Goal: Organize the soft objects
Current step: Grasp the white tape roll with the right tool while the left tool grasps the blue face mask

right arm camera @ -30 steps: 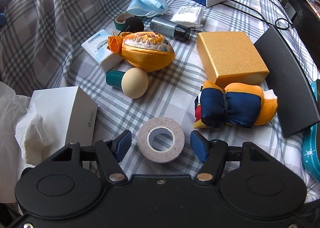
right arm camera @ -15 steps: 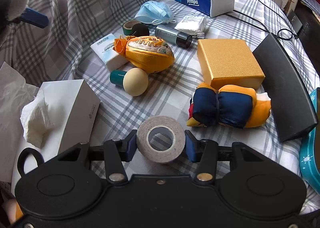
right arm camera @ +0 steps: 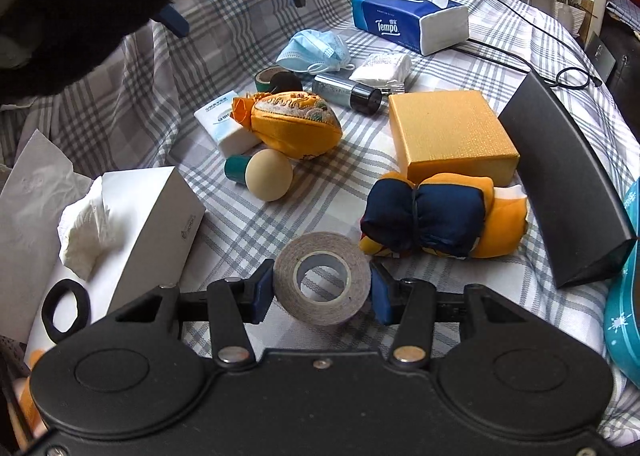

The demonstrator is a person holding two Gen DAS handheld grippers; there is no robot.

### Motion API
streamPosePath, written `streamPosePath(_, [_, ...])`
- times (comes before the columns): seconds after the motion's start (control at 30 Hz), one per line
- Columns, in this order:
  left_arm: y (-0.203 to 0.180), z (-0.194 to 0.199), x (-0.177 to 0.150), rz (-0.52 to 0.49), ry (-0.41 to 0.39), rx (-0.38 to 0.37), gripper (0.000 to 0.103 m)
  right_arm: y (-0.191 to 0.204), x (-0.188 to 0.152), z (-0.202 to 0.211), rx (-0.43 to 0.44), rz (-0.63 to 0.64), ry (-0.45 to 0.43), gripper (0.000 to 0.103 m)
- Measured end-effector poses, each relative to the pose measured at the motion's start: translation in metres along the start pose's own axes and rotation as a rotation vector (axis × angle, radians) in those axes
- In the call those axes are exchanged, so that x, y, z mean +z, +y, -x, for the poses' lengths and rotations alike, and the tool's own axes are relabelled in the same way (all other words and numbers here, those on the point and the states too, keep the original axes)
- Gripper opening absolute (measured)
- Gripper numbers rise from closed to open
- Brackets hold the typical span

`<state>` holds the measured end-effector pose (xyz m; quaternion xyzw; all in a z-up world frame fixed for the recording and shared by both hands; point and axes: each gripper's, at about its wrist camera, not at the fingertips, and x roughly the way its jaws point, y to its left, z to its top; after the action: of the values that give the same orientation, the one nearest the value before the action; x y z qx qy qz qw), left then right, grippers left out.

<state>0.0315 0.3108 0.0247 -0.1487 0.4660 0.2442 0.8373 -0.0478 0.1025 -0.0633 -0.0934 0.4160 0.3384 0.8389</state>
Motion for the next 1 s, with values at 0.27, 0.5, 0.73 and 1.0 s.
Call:
streamPosePath(0.27, [-0.021, -0.062, 0.048, -0.131, 0.016, 0.027, 0.101, -0.019, 0.007, 0.011, -0.009, -0.079, -0.036, 0.049])
streamPosePath(0.5, [-0.039, -0.093, 0.057, -0.236, 0.023, -0.033, 0.102, -0.02, 0.007, 0.008, -0.007, -0.085, -0.028, 0.049])
streamPosePath(0.73, [-0.052, -0.132, 0.05, -0.283, 0.081, 0.022, 0.102, -0.023, 0.006, 0.007, -0.013, -0.094, -0.023, 0.049])
streamPosePath(1.0, [-0.037, -0.161, 0.053, -0.202, 0.144, -0.02, 0.081, -0.022, 0.006, 0.006, -0.018, -0.093, -0.025, 0.049])
